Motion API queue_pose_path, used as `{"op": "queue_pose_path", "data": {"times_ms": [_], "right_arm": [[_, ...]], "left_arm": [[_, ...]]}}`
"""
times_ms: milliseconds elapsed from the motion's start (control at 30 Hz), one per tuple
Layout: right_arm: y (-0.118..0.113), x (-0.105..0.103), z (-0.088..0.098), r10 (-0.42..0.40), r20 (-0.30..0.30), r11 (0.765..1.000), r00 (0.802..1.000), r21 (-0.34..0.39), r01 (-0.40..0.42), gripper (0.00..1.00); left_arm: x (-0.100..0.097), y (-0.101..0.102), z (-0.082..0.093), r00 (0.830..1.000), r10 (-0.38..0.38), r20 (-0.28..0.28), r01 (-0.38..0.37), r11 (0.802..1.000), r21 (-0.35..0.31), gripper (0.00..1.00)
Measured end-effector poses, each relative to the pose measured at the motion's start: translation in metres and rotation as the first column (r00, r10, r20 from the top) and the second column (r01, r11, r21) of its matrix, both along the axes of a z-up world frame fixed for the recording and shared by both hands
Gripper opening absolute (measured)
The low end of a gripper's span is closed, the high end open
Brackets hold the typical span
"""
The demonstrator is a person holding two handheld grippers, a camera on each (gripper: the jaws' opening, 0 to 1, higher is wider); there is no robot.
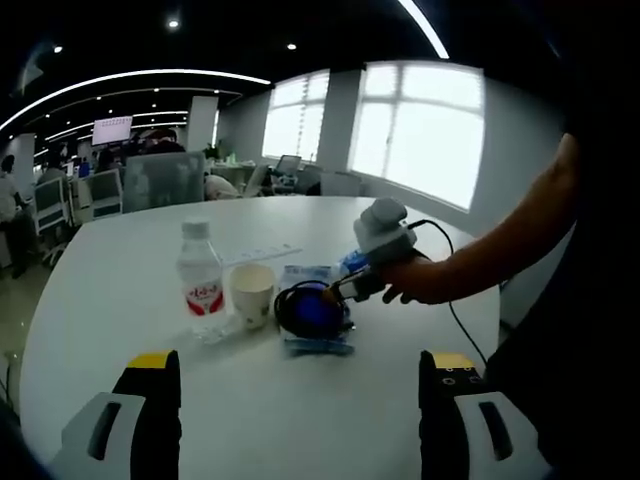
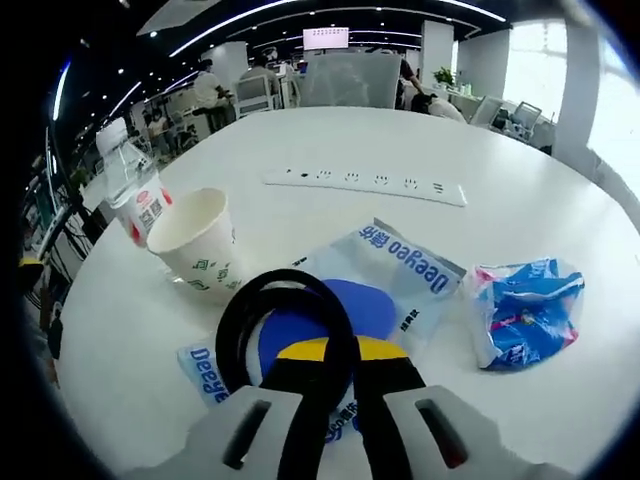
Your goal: Arrange the tabletop items into an orderly group along one side of the table until the central work area is clear of visible clutter.
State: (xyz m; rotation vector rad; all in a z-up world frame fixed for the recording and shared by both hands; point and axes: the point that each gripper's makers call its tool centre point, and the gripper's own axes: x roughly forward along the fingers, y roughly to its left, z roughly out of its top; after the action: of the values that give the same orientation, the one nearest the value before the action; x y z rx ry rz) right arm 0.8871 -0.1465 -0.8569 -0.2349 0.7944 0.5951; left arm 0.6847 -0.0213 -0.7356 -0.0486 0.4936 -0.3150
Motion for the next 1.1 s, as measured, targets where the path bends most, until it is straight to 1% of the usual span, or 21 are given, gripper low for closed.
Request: {"op": "queue_pose_path", "data": {"times_ms": [133, 400, 567, 667, 733, 800, 900, 1000, 1100], "right_arm": [[-0.003, -0.001, 0.005, -0.022, -0.018, 0.999, 1.000, 0.037, 0.022, 0.00], [-0.002, -0.002, 0.019, -0.036, -0.004, 0.996, 0.999, 0.079, 0.036, 0.00], [-0.008, -0.001, 0.031, -0.068, 0.002, 0.991, 0.998, 0.113, 0.068, 0.00], [-0.010, 0.002, 0.033, -0.079, 0.007, 0.988, 0.997, 0.131, 0.077, 0.00], [-0.013, 0.001, 0.039, -0.090, 0.007, 0.986, 0.996, 0.145, 0.088, 0.00], [-0.014, 0.004, 0.041, -0.097, 0.010, 0.983, 0.995, 0.159, 0.094, 0.00], [-0.017, 0.005, 0.049, -0.100, 0.019, 0.979, 0.995, 0.178, 0.095, 0.00], [-0.022, 0.007, 0.056, -0.107, 0.030, 0.975, 0.994, 0.197, 0.100, 0.00], [-0.026, 0.006, 0.061, -0.112, 0.026, 0.970, 0.993, 0.220, 0.104, 0.00]], "left_arm": [[-0.001, -0.002, 0.001, 1.000, -0.007, 0.003, 0.007, 1.000, 0.002, 0.98], [-0.005, -0.005, 0.005, 1.000, -0.016, 0.011, 0.016, 1.000, 0.005, 0.98], [-0.006, -0.008, 0.009, 1.000, -0.025, 0.018, 0.025, 1.000, 0.012, 0.98], [-0.006, -0.010, 0.011, 0.999, -0.027, 0.023, 0.027, 1.000, 0.012, 0.98], [-0.006, -0.011, 0.011, 0.999, -0.028, 0.027, 0.028, 1.000, 0.012, 0.98], [-0.006, -0.012, 0.011, 0.999, -0.028, 0.027, 0.027, 1.000, 0.010, 0.98], [-0.006, -0.013, 0.010, 0.999, -0.026, 0.028, 0.026, 1.000, 0.017, 0.99], [-0.005, -0.013, 0.011, 0.999, -0.016, 0.034, 0.016, 1.000, 0.005, 0.99], [-0.003, -0.012, 0.013, 0.999, -0.015, 0.041, 0.014, 1.000, 0.010, 1.00]]}}
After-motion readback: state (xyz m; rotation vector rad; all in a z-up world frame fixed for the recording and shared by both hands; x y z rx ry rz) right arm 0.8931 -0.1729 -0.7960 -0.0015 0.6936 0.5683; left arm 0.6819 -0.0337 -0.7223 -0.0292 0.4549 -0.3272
